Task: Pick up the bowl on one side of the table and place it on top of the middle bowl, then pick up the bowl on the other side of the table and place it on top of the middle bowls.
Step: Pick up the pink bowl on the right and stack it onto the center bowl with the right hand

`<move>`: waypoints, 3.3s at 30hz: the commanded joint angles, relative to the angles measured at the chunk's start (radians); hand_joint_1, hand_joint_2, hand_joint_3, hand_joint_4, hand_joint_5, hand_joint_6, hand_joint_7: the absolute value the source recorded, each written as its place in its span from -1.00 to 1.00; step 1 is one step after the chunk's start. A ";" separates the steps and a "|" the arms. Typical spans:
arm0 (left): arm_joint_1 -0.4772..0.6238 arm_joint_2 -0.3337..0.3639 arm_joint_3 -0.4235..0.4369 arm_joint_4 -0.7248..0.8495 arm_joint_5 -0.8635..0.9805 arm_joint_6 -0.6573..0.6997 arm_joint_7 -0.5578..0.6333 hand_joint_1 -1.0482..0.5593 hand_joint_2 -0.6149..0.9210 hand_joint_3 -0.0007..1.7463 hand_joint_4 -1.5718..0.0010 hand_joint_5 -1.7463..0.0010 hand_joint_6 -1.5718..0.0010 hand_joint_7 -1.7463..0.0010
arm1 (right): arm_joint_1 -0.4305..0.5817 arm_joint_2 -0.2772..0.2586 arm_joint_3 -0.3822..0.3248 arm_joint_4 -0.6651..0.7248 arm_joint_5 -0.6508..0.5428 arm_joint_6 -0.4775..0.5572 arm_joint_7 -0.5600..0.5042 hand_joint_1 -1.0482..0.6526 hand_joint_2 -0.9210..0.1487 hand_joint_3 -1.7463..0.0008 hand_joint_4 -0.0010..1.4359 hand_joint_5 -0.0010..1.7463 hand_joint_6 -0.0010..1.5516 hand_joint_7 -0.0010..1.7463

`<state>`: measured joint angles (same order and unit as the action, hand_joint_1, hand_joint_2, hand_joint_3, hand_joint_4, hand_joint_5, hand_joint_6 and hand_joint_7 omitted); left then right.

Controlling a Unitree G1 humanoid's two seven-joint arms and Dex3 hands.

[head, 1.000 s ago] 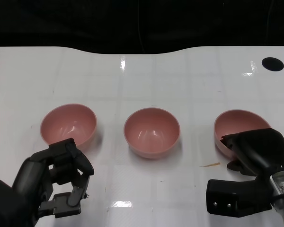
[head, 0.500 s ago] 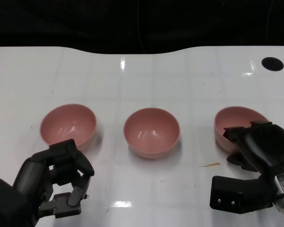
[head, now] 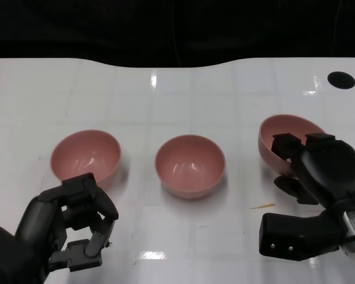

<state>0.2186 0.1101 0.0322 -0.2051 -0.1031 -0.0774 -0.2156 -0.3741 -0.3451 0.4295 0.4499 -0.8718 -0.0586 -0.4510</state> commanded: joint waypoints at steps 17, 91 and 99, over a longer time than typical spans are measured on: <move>0.000 0.009 -0.010 -0.021 0.050 0.027 0.026 0.15 0.37 0.43 -0.05 -1.00 -0.05 -0.62 | -0.011 0.044 -0.003 -0.287 -0.008 -0.026 0.134 -0.08 -0.48 0.34 0.21 1.00 0.24 0.05; 0.003 -0.012 -0.035 -0.030 0.065 0.018 0.035 0.12 0.24 0.63 -0.09 -1.00 -0.06 -0.70 | -0.233 0.243 0.204 0.138 -0.042 -0.040 0.240 -0.43 -1.00 0.85 -0.12 -0.36 -0.16 -0.89; 0.005 -0.013 -0.036 -0.022 0.069 -0.008 0.034 0.10 0.27 0.56 -0.08 -1.00 -0.07 -0.68 | -0.224 0.229 0.209 0.041 -0.042 0.015 0.421 -0.58 -1.00 0.80 -0.45 -0.67 -0.43 -1.00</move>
<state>0.2191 0.0906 -0.0075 -0.2275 -0.0351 -0.0810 -0.1897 -0.6009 -0.0988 0.6381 0.5139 -0.9254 -0.0536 -0.0565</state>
